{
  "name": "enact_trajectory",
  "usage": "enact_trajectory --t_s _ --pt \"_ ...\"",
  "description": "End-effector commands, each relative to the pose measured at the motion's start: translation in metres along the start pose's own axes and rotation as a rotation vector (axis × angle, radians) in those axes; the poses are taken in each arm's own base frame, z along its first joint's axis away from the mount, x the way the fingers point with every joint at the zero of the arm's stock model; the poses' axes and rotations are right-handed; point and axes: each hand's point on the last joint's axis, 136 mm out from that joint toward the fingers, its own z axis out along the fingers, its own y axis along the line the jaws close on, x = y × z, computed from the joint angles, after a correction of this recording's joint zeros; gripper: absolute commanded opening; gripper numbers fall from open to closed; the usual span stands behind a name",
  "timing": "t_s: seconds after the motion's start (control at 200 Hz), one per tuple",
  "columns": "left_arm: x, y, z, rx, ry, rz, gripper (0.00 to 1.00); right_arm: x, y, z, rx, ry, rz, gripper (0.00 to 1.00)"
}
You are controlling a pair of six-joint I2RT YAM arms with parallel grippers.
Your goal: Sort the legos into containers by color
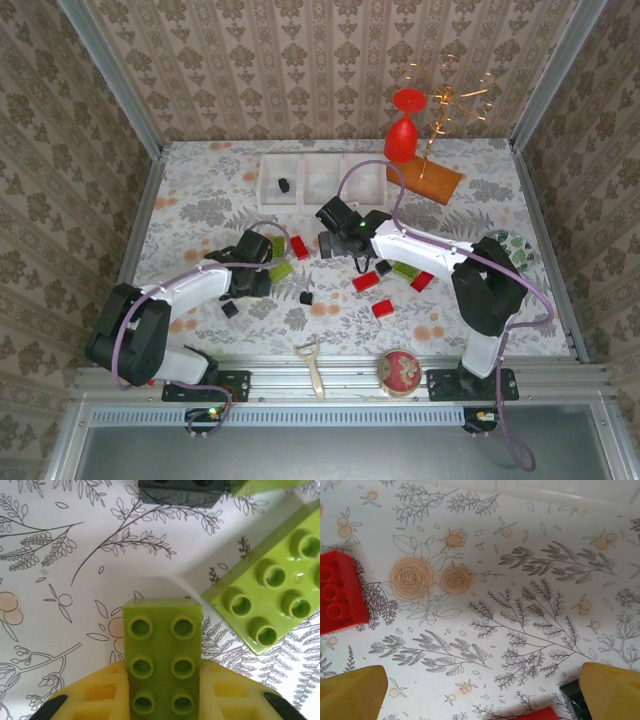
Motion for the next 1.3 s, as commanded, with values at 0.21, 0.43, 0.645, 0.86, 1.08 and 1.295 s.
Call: enact_trajectory --t_s 0.21,0.43,0.645,0.86,1.08,1.295 --pt "-0.04 0.001 -0.048 0.004 -0.185 -0.036 0.14 -0.011 -0.028 -0.021 0.1 -0.093 0.041 1.0" --pt "-0.101 -0.029 -0.077 0.093 -0.362 -0.019 0.12 -0.01 -0.049 -0.031 0.147 -0.157 0.118 1.0" --pt "-0.163 -0.076 -0.083 0.15 -0.446 0.073 0.12 -0.004 -0.07 -0.042 0.192 -0.192 0.18 1.0" --pt "-0.216 -0.114 -0.074 0.195 -0.489 0.135 0.12 0.006 -0.091 -0.05 0.228 -0.208 0.228 1.0" --pt "-0.257 -0.137 -0.051 0.188 -0.515 0.159 0.12 0.021 -0.119 -0.054 0.264 -0.195 0.289 1.0" --pt "-0.288 -0.146 -0.024 0.143 -0.527 0.173 0.13 0.031 -0.129 -0.054 0.266 -0.187 0.309 1.0"
